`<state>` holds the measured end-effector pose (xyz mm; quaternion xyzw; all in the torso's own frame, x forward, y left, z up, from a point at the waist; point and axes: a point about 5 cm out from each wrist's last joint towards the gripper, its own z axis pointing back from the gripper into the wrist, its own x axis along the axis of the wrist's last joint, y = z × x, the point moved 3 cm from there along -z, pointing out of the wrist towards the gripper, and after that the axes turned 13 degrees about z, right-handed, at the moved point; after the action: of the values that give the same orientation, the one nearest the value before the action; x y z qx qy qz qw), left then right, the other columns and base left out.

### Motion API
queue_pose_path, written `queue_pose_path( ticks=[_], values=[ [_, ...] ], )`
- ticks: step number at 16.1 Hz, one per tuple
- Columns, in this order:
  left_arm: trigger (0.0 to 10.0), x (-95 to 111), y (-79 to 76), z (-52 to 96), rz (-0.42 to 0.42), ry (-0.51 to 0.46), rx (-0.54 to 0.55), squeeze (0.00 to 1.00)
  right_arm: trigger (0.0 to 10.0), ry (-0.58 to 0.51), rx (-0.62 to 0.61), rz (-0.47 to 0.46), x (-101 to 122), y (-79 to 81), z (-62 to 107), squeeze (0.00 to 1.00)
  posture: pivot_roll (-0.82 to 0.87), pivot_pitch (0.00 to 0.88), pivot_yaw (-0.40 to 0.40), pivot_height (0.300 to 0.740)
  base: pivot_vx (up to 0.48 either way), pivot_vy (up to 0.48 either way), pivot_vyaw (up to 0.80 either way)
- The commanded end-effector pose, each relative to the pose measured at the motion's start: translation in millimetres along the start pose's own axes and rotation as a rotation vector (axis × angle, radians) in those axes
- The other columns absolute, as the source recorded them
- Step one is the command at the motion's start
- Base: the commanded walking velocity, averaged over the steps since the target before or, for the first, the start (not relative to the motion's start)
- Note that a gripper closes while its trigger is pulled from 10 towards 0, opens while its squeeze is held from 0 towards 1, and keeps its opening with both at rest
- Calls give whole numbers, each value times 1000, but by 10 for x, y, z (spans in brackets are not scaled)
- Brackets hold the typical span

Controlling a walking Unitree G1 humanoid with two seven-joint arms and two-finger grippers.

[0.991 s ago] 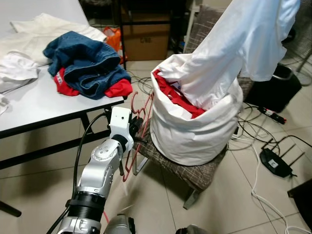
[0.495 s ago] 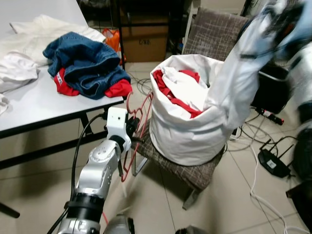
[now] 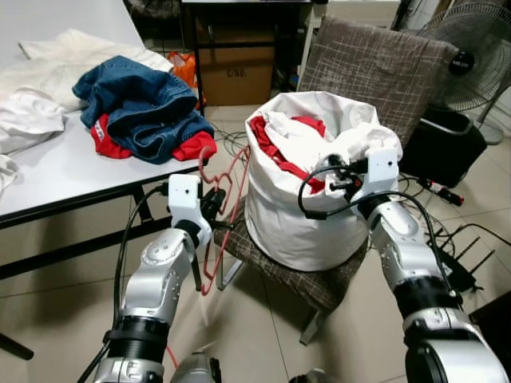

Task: Hang hanger

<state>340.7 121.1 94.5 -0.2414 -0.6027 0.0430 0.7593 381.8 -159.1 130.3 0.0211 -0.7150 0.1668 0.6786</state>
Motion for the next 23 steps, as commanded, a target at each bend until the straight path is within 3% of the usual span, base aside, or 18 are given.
queue_pose_path(
  ticks=[1,10,23],
  values=[
    [10000,-7,-34,-5,-38,3,-16,0,0,-13,-10,-7,65,-27,10,0,14,0,-5,716,0,0,0],
    [10000,8,-23,15,-118,-12,-10,0,0,10,34,-36,-25,201,46,0,39,0,-4,716,0,0,0],
    [10000,25,-50,30,-183,-23,-22,0,0,64,37,-65,-175,243,95,0,44,0,6,716,-137,0,0]
  ],
)
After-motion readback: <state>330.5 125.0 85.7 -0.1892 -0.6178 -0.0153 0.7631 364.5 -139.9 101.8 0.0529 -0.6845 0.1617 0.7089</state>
